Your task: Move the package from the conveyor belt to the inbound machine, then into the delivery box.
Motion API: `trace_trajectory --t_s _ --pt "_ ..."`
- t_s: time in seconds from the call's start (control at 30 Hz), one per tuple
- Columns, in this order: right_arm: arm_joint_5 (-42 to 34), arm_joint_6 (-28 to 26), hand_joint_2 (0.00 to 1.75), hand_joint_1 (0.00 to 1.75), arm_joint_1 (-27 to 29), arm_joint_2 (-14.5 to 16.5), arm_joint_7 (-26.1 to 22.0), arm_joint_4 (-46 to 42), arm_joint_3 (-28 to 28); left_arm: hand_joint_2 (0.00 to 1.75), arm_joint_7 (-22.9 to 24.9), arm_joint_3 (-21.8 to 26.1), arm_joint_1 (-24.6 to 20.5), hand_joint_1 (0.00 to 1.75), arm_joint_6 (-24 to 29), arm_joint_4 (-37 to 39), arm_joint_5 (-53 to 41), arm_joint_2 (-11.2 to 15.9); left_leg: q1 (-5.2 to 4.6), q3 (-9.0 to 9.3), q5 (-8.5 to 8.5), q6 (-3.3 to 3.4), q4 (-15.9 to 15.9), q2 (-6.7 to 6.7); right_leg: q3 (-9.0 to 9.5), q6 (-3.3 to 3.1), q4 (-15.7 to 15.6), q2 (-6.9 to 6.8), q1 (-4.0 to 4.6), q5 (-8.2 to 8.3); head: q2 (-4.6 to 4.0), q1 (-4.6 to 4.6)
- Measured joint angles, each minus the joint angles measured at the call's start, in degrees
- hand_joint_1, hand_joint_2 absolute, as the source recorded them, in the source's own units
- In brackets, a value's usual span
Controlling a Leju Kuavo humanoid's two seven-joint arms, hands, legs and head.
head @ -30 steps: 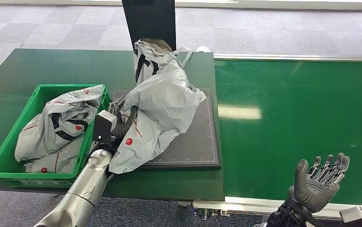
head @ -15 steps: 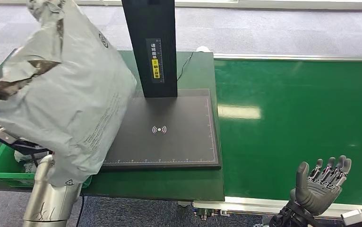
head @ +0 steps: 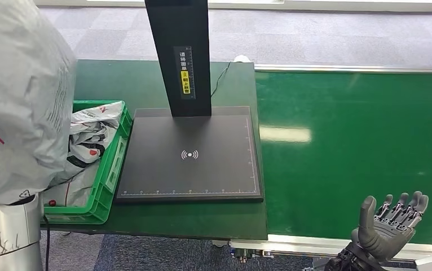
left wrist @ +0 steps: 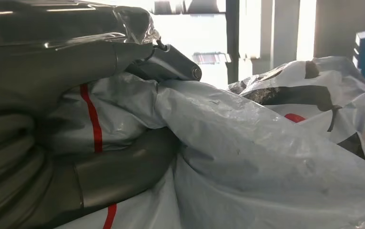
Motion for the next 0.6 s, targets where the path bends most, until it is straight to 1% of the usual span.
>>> trace_trajectory --t_s 0.07,0.17,0.3,0.47,0.6 --pt "0.2 -0.4 1.75 0.0 0.1 0.0 0.0 -0.4 0.1 1.75 0.1 1.3 -2.1 1.75 1.5 3.5 -3.2 1.8 0.01 0.0 0.02 -0.02 0.0 0.0 0.01 0.0 0.0 -0.01 0.01 0.0 0.0 0.0" --pt "0.3 -0.7 1.75 0.0 0.1 0.0 0.0 -0.8 0.2 1.75 -0.1 2.0 -5.2 1.75 3.9 9.6 -8.7 4.1 0.0 0.01 0.05 -0.04 0.0 -0.02 0.02 0.0 0.0 -0.02 0.0 0.0 0.0 0.0" --pt "-0.4 -1.7 1.75 0.0 0.6 0.0 0.0 -2.0 0.4 1.75 -1.0 1.8 -9.1 1.75 8.5 18.6 -17.5 6.2 -0.01 0.0 0.04 -0.04 0.0 0.0 0.0 0.0 0.0 0.0 -0.01 0.01 0.0 0.02" --pt "-1.3 -3.7 1.75 0.0 1.6 0.0 0.0 -4.5 1.4 1.75 -2.0 0.4 -10.6 1.75 12.7 24.4 -25.0 7.0 -0.01 -0.03 0.03 -0.05 0.0 0.01 -0.07 0.0 0.0 0.04 -0.01 0.01 0.0 0.03" --pt "-1.4 -4.2 1.75 0.0 2.1 0.0 0.0 -6.3 2.3 1.75 -1.7 -1.1 -11.1 1.75 15.2 26.8 -29.8 7.0 -0.01 -0.05 0.02 -0.05 0.0 0.05 -0.07 0.0 0.0 0.07 -0.01 0.01 0.0 0.03"
